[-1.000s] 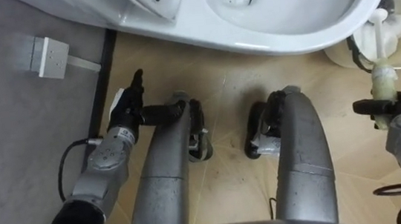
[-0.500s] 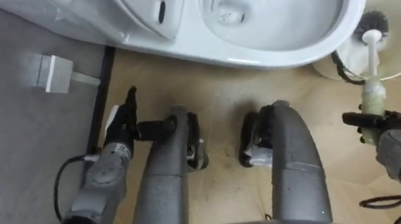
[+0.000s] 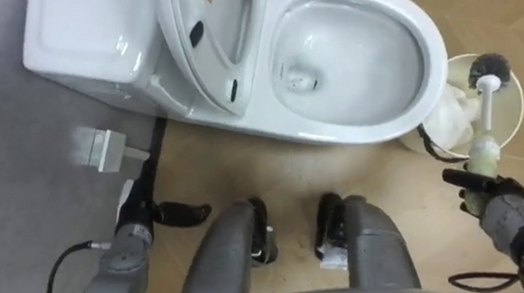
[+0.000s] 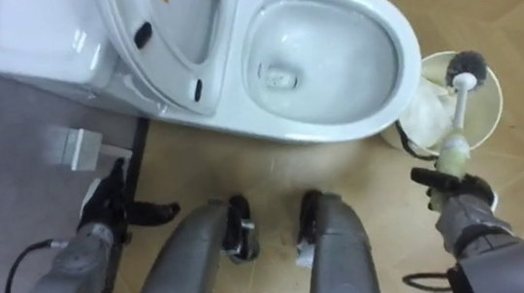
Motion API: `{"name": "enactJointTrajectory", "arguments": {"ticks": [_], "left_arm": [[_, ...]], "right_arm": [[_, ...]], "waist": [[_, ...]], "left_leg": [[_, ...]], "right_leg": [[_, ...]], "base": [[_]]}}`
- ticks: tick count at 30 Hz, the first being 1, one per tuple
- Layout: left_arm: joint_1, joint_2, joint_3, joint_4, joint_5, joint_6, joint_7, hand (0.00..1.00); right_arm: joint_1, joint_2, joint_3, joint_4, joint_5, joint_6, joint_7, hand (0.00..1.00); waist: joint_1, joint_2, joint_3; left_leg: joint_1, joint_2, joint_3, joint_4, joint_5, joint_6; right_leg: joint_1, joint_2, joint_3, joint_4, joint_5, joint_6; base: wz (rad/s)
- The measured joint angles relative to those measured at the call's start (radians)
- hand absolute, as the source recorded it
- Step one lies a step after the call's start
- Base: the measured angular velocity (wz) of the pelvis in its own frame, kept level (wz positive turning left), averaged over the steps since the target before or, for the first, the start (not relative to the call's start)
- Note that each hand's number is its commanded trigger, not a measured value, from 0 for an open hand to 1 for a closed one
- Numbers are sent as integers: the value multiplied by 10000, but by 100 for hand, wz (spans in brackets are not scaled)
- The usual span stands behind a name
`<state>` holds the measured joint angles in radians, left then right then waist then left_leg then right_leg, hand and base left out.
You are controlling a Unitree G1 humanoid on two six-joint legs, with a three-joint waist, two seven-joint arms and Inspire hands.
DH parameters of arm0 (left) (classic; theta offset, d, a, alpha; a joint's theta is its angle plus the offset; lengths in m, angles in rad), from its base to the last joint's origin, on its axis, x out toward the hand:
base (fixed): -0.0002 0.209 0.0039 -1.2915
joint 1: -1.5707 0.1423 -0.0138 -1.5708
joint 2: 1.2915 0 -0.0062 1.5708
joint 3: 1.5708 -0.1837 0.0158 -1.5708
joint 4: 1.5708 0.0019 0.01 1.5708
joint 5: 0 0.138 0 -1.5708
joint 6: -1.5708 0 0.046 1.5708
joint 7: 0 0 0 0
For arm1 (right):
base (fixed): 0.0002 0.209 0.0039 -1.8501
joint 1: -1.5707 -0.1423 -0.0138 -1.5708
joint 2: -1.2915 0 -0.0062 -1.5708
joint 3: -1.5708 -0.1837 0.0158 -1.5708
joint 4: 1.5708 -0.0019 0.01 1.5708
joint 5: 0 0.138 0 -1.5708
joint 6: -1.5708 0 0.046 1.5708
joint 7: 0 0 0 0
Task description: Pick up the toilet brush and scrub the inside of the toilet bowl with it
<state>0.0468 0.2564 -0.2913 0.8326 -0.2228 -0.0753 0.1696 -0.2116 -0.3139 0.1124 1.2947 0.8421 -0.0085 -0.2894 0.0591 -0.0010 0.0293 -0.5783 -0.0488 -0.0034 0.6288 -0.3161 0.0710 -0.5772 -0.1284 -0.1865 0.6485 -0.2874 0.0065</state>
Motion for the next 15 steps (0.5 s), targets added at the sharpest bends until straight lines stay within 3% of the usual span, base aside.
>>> {"name": "enactJointTrajectory", "arguments": {"ticks": [6, 7, 8, 11, 15], "left_arm": [[1118, -34, 835, 133, 18, -66, 36, 0], [1453, -32, 1115, 149, 11, -103, 82, 0], [1751, -40, 1374, 204, 9, -130, 131, 0], [2340, -68, 1891, 237, 15, -132, 189, 0], [2785, -189, 2420, 216, 6, -133, 206, 0]], "right_arm": [[1336, 150, -206, -810, -436, -185, -111, 100], [1586, 229, -286, -980, -701, -190, -168, 100], [1857, 296, -383, -1070, -932, -234, -180, 100], [2486, 390, -474, -1432, -1459, -247, -276, 100], [3088, 433, -567, -2174, -2211, -242, -386, 100]], "waist": [[-9, -11, -142], [-27, -102, -233], [-69, -146, -263], [-75, -233, -307], [-28, -278, -279]], "left_leg": [[1926, 103, -140, -1402, 179, -57], [2360, 94, -149, -1769, 258, -68], [2810, 98, -178, -2081, 297, -81], [3768, 159, -258, -2561, 305, -95], [4511, 176, -328, -2935, 305, -97]], "right_leg": [[2108, 278, -279, -1673, 312, 88], [2499, 294, -306, -1972, 346, 102], [2973, 336, -356, -2301, 380, 122], [4047, 493, -418, -2988, 457, 163], [4940, 524, -628, -3473, 477, 189]], "base": [[3], [0], [5], [9], [8]]}}
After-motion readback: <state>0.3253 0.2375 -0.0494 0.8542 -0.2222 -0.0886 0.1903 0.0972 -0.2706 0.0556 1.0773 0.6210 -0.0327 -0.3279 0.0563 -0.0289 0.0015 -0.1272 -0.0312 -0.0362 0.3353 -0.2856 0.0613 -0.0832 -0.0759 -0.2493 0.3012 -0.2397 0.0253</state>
